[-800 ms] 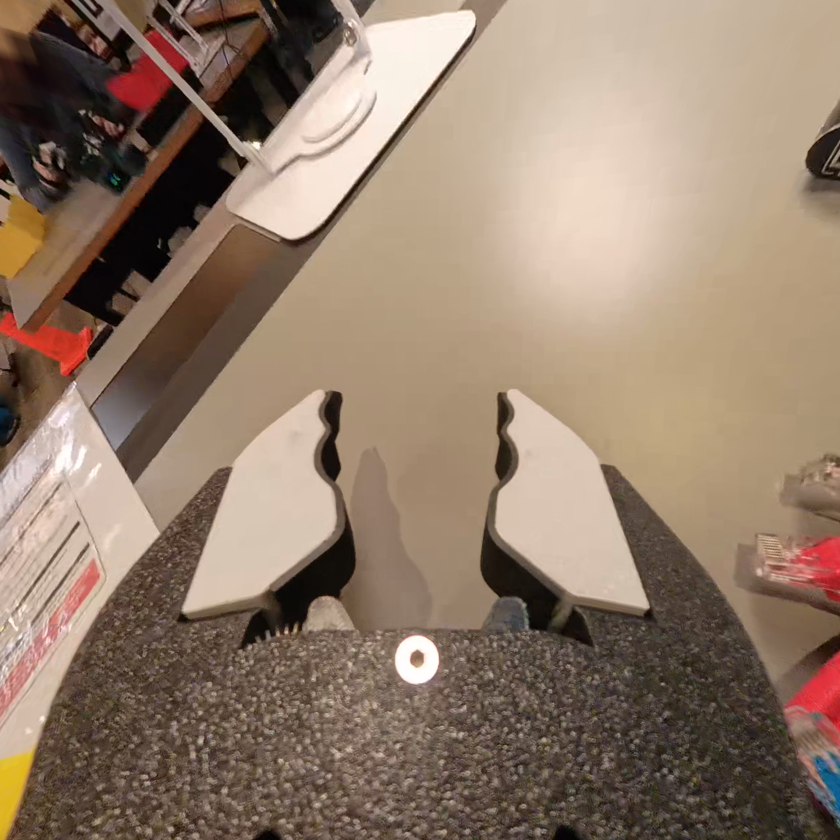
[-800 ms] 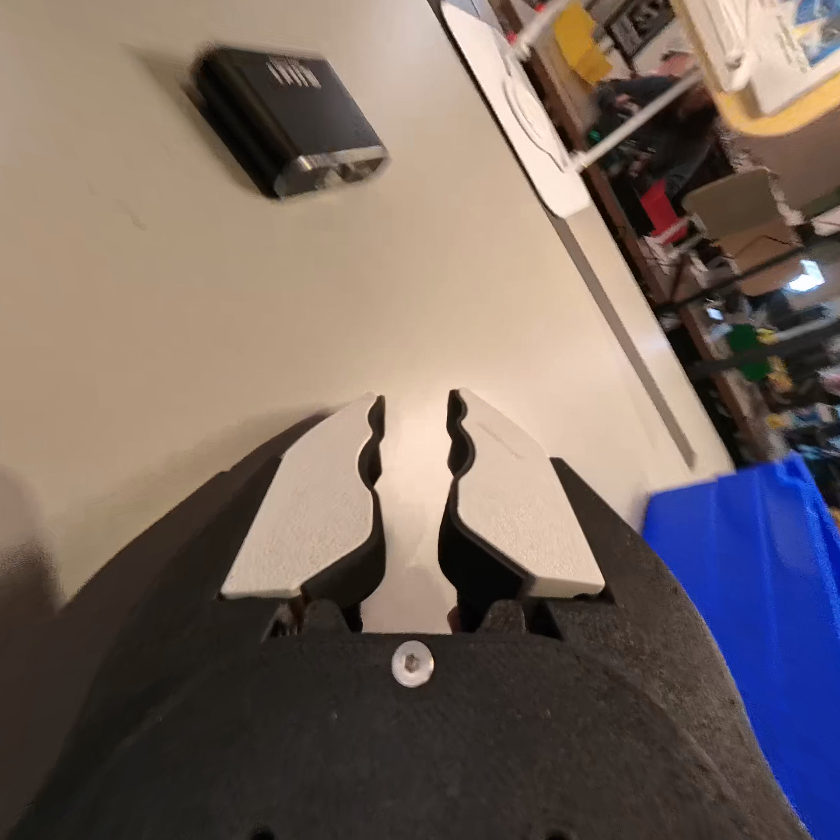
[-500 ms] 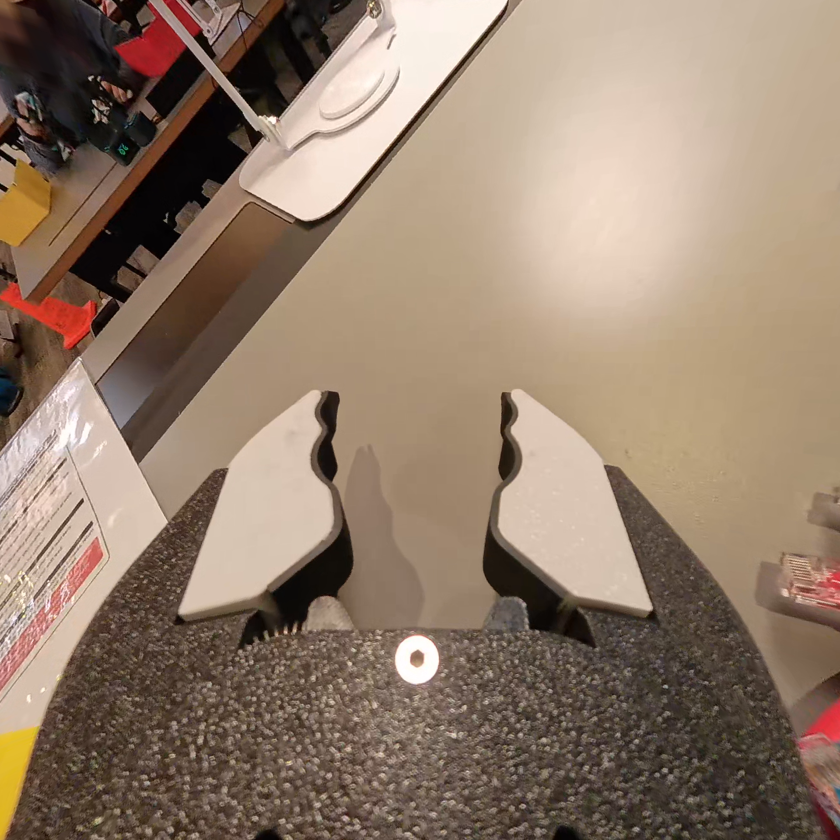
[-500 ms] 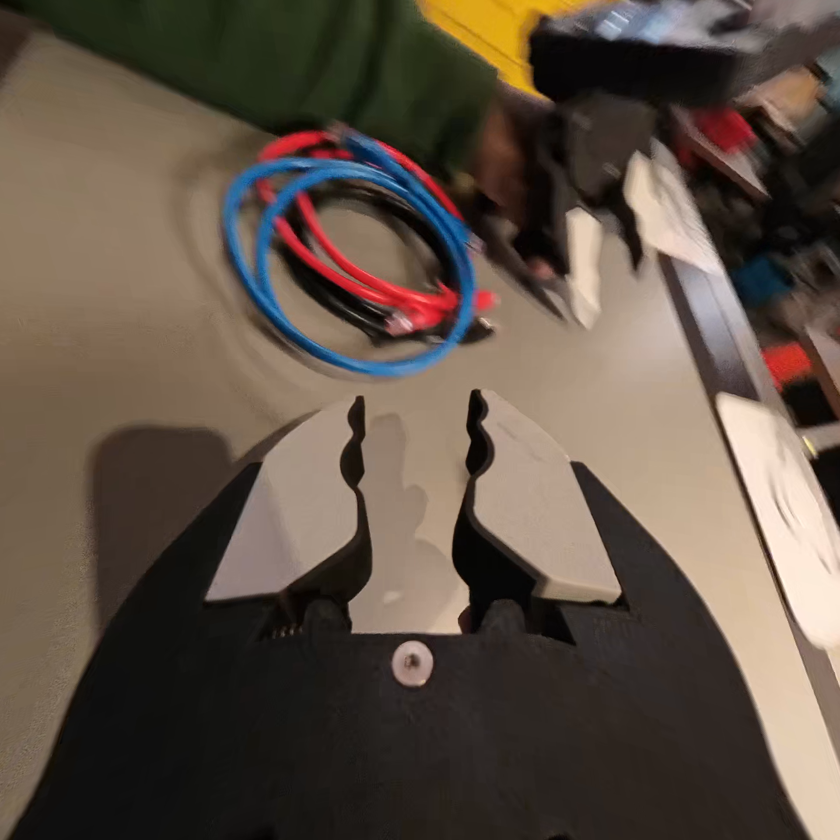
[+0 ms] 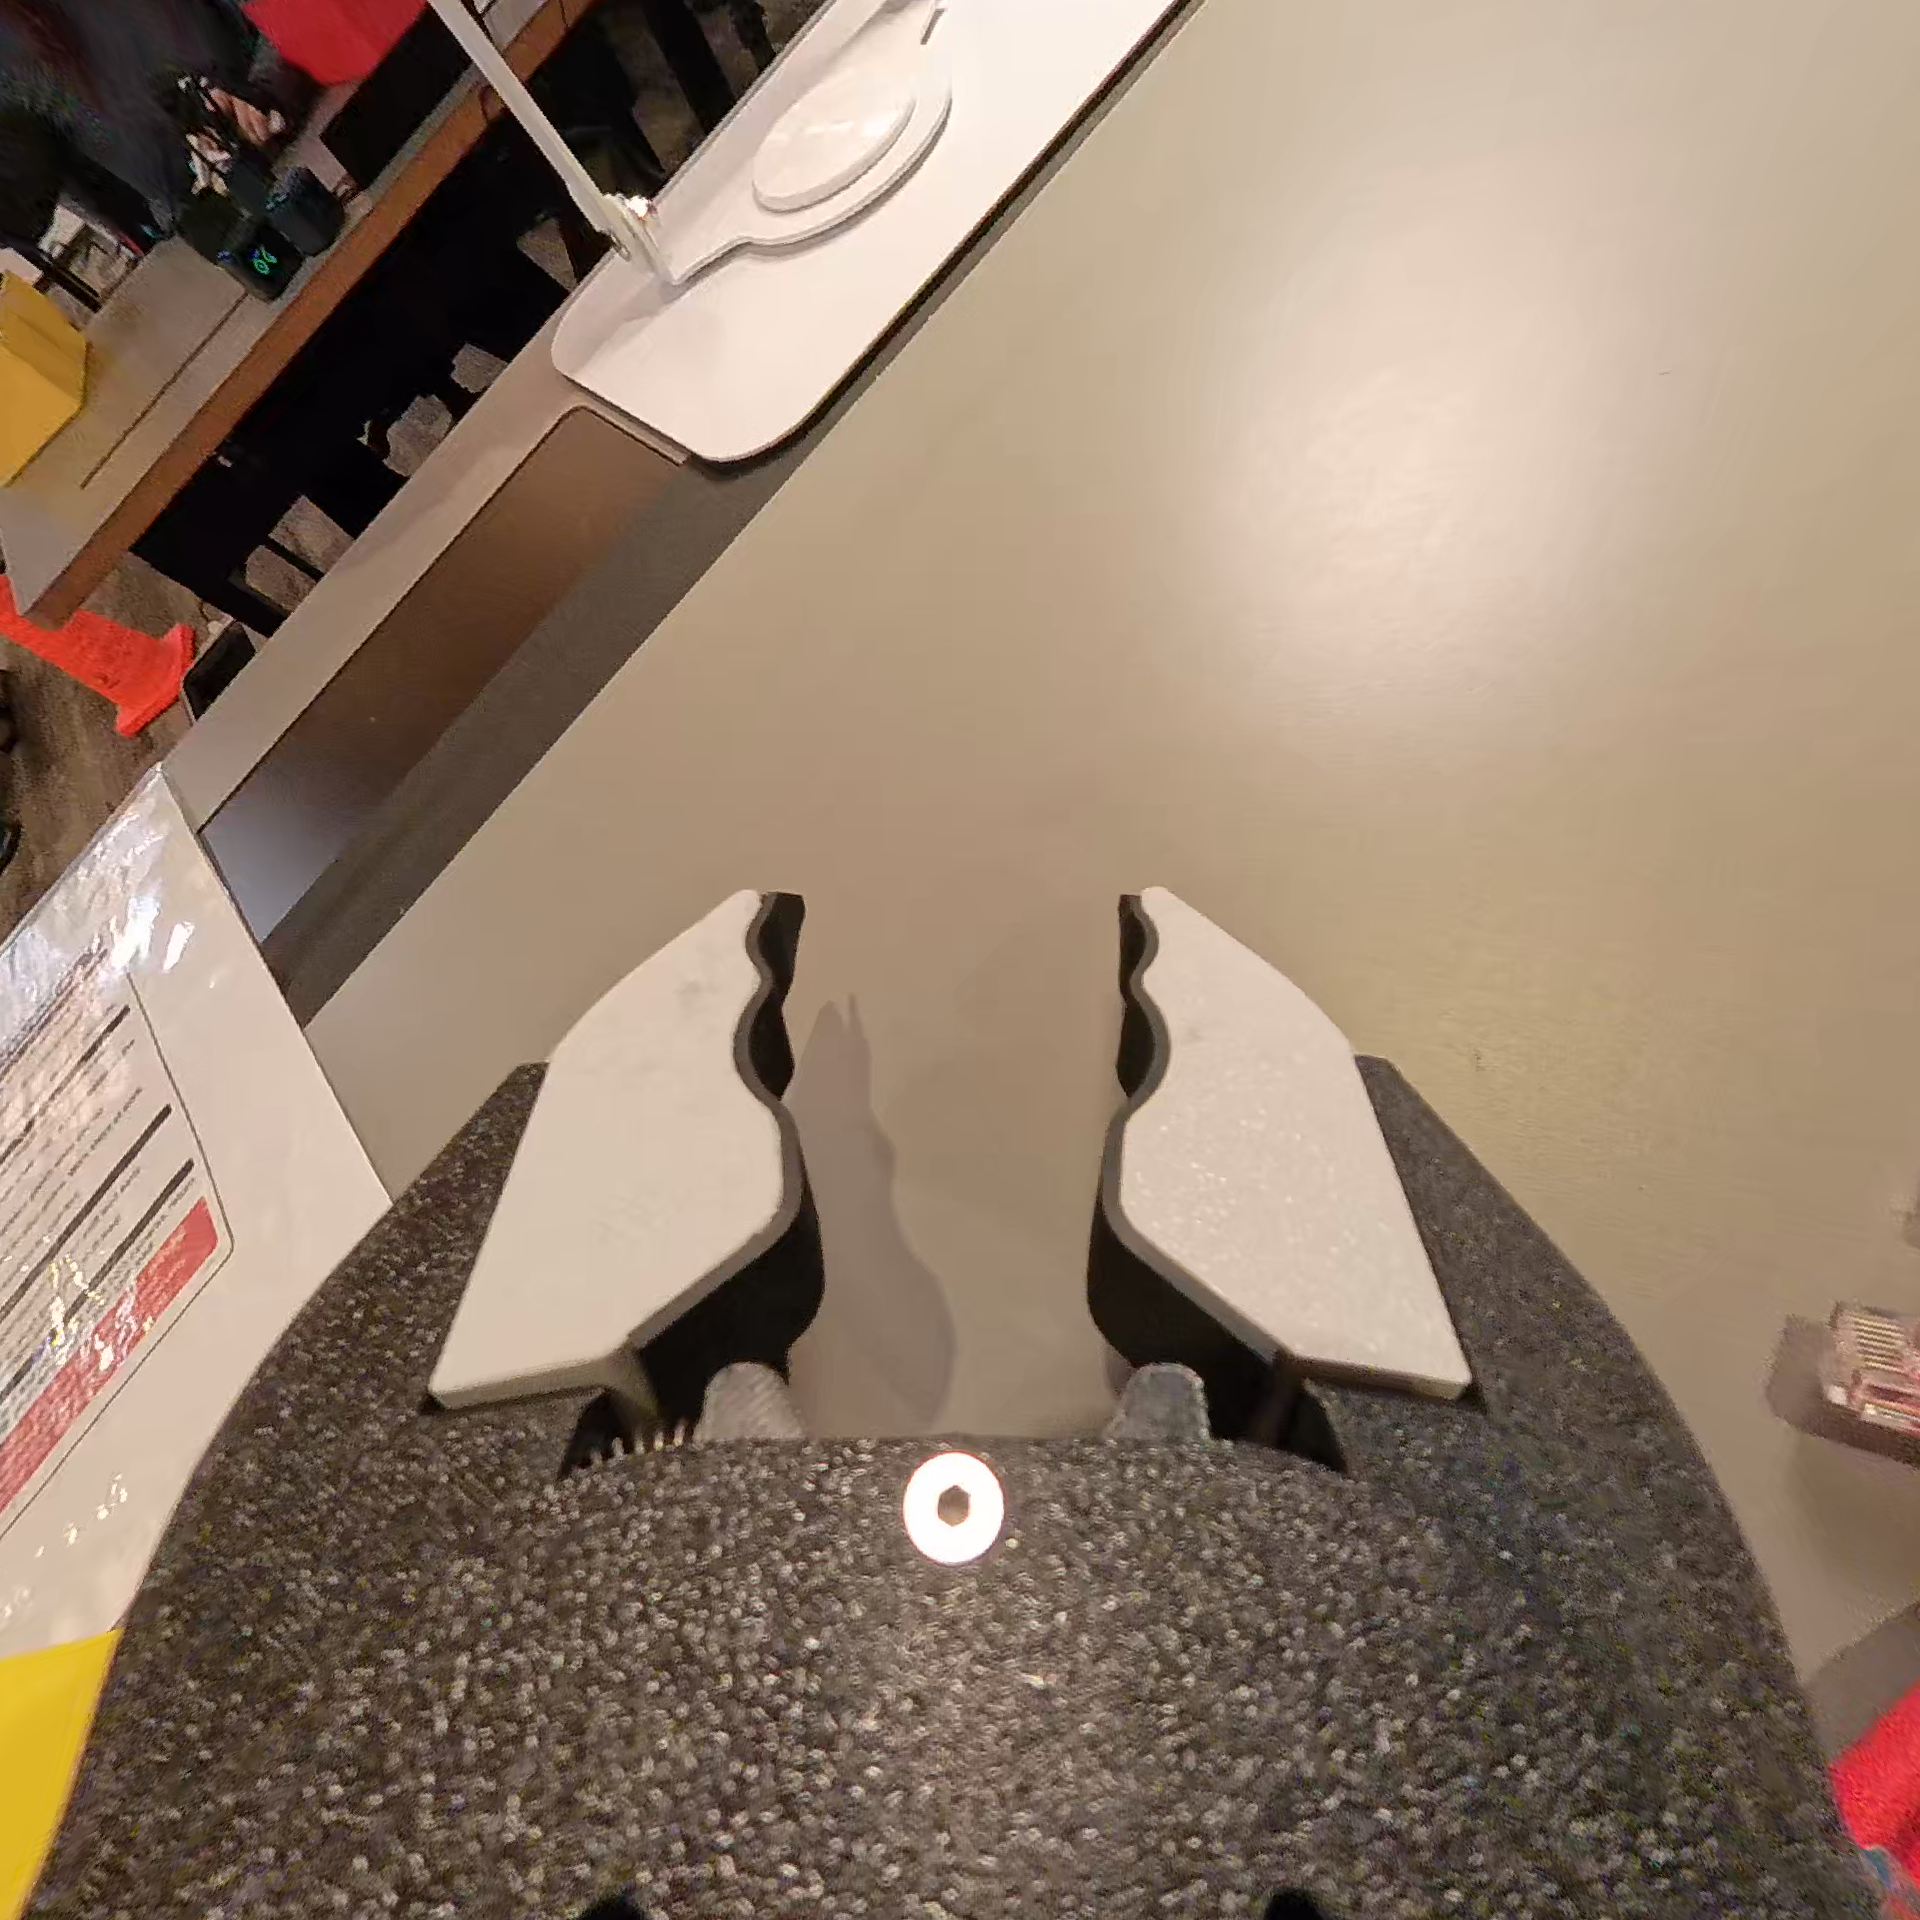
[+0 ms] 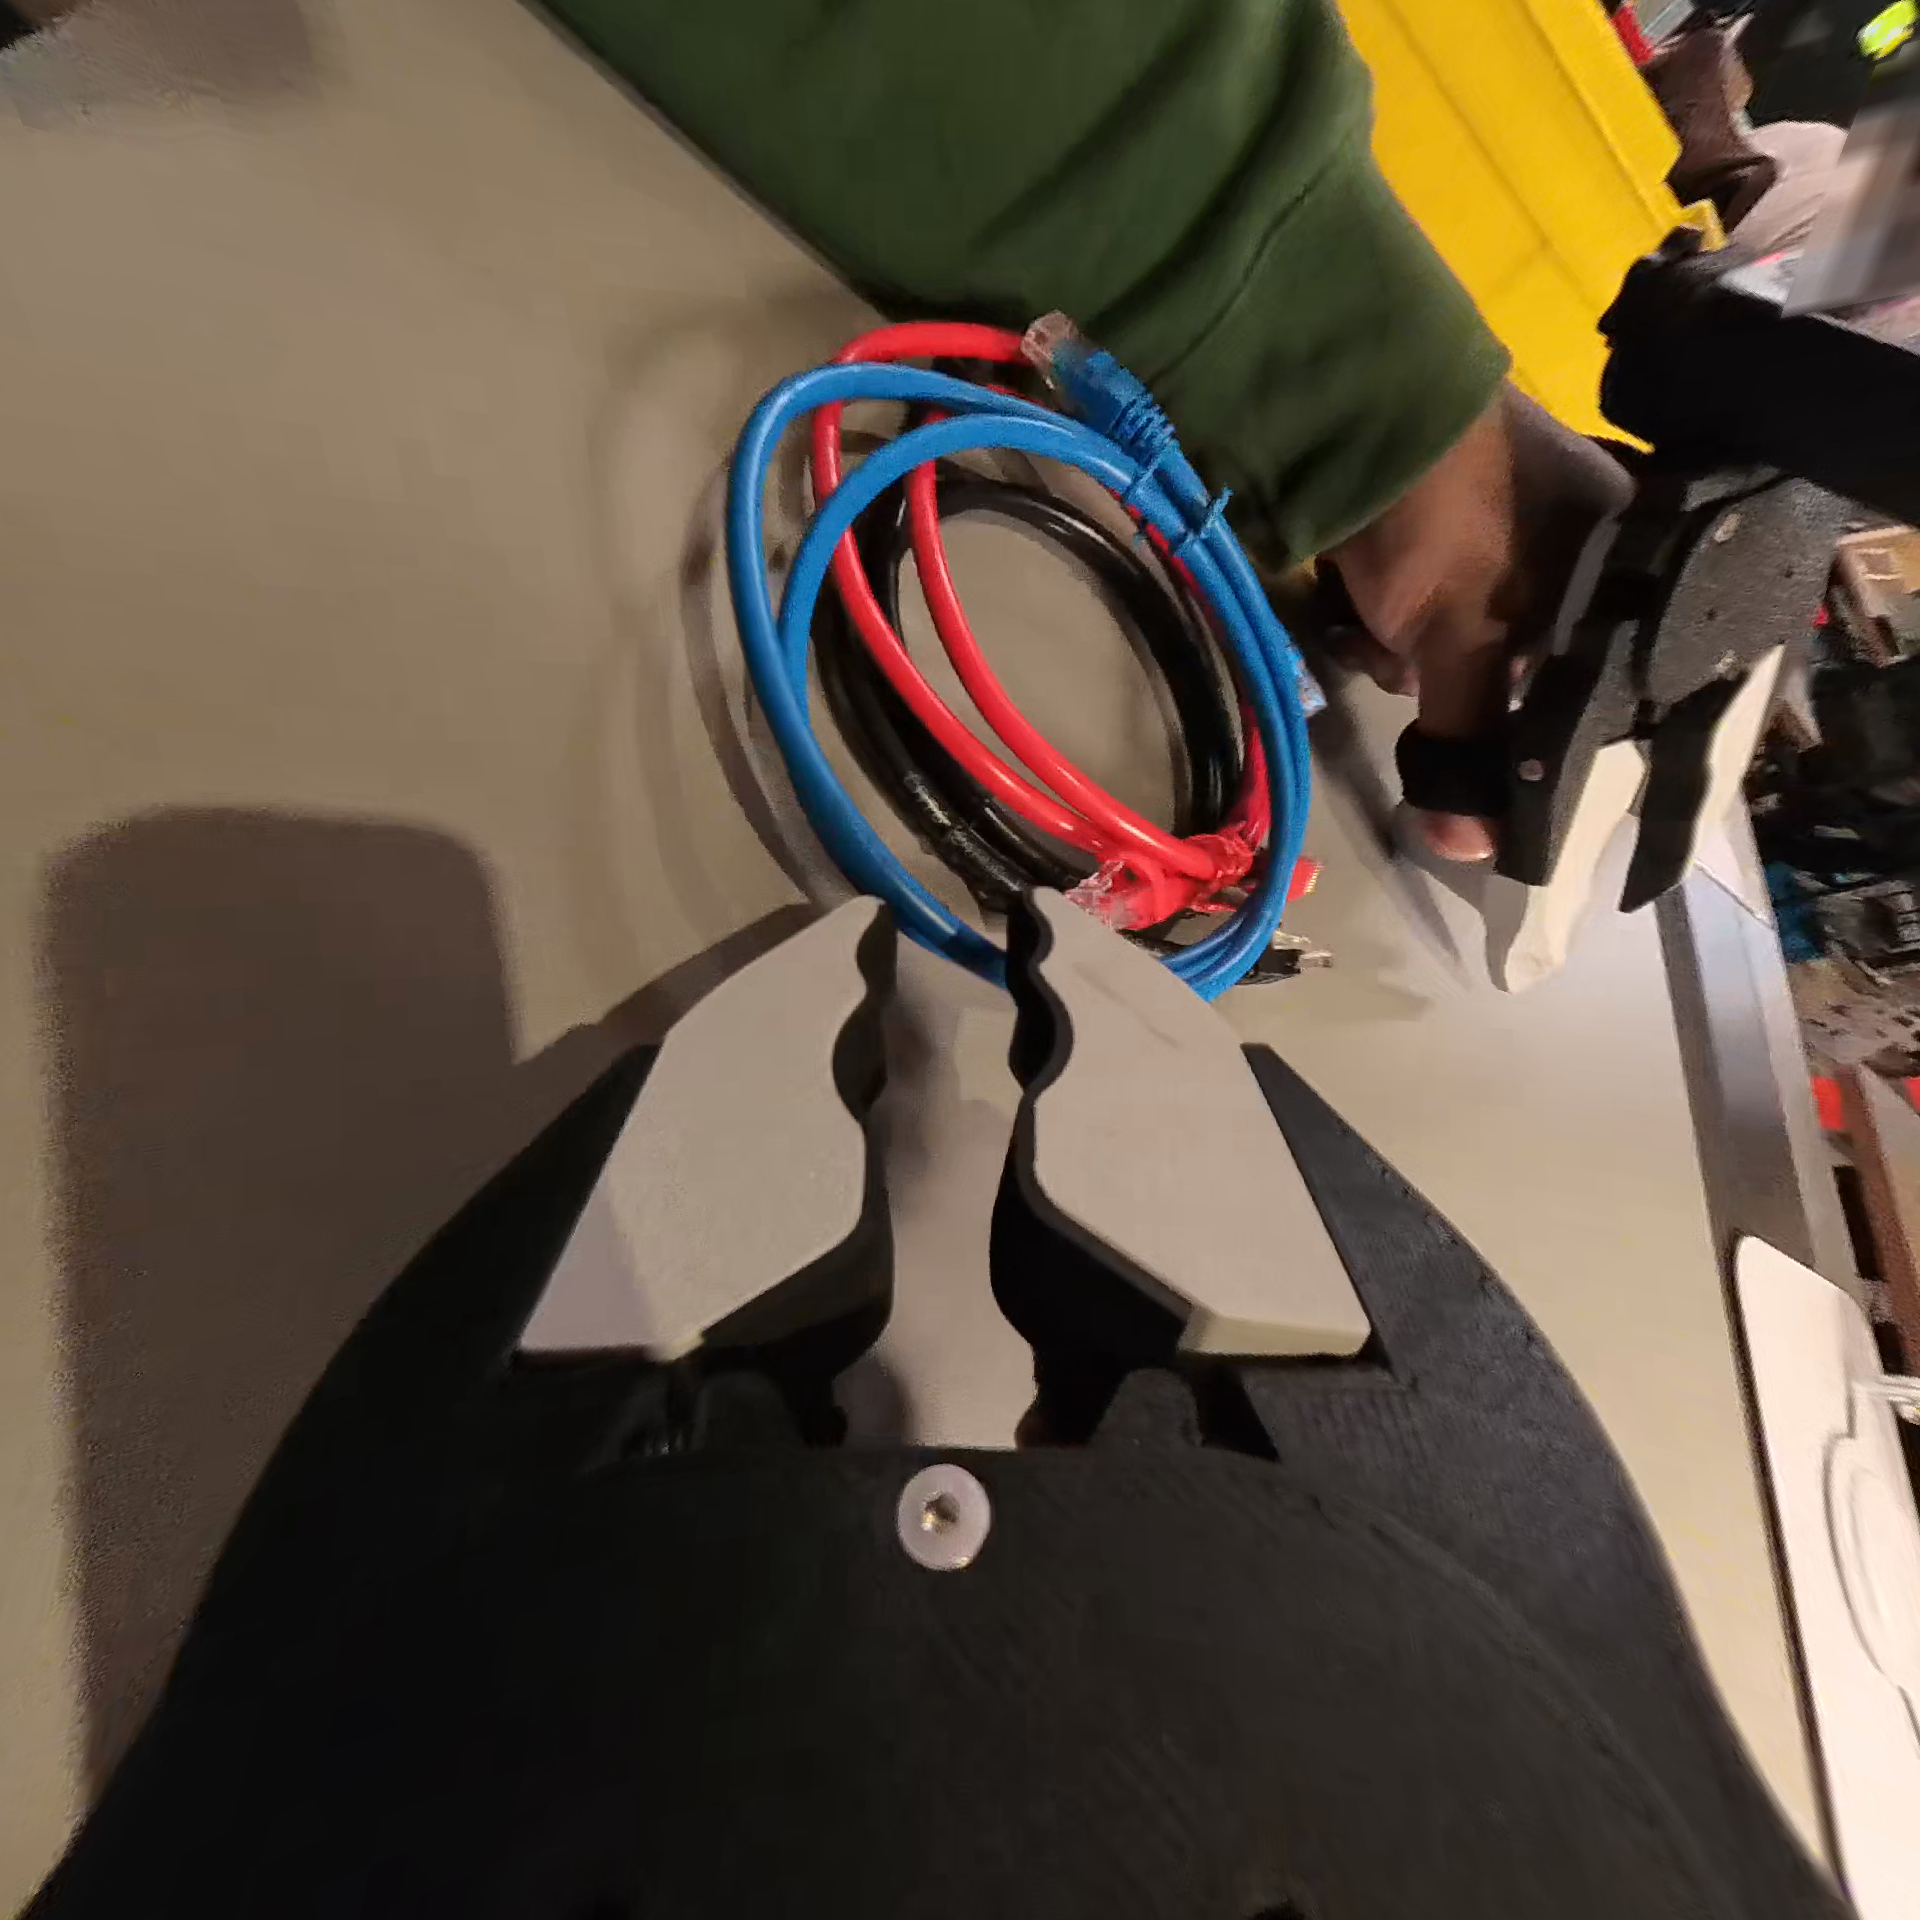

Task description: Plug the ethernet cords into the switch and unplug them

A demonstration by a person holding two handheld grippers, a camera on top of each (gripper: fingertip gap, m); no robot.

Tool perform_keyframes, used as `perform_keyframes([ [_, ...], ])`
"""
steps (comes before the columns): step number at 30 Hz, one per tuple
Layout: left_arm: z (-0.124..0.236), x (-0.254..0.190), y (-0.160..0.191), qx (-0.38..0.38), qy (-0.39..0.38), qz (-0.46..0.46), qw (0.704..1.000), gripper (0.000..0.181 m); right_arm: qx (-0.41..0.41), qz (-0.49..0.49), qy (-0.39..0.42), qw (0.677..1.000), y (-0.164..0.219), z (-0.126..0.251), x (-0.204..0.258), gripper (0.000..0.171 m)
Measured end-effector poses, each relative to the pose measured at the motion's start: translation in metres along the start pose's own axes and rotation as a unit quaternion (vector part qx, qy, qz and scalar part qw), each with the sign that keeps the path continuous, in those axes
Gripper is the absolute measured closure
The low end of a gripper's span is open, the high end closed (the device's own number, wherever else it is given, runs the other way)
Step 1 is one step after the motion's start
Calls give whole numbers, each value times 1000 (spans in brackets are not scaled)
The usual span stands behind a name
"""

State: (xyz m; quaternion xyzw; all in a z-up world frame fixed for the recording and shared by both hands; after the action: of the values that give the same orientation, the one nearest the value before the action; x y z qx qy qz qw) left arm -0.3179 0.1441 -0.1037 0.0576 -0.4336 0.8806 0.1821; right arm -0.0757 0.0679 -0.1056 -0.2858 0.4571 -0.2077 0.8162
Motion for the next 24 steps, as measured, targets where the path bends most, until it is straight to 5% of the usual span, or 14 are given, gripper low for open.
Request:
perform_keyframes([
  [12,2,-1,0,-4,-16,-14,1000,121,-84,32,141,986,-16,27,-23,162],
  [24,12,4,-3,-44,-15,4,999,127,-84,-146,296,940,10,60,-91,165],
])
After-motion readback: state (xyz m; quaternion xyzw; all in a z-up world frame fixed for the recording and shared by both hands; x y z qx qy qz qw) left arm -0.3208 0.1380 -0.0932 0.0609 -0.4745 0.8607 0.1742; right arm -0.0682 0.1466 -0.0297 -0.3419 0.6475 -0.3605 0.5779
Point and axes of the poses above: each gripper's, where its closed fingertips meet, z back along the fingers, y out of its underside, x = y × z across the jaws, the point moved 5 cm from there along z, back along the fingers, and after that the axes turned 11 degrees about y, right-handed, at the moved point
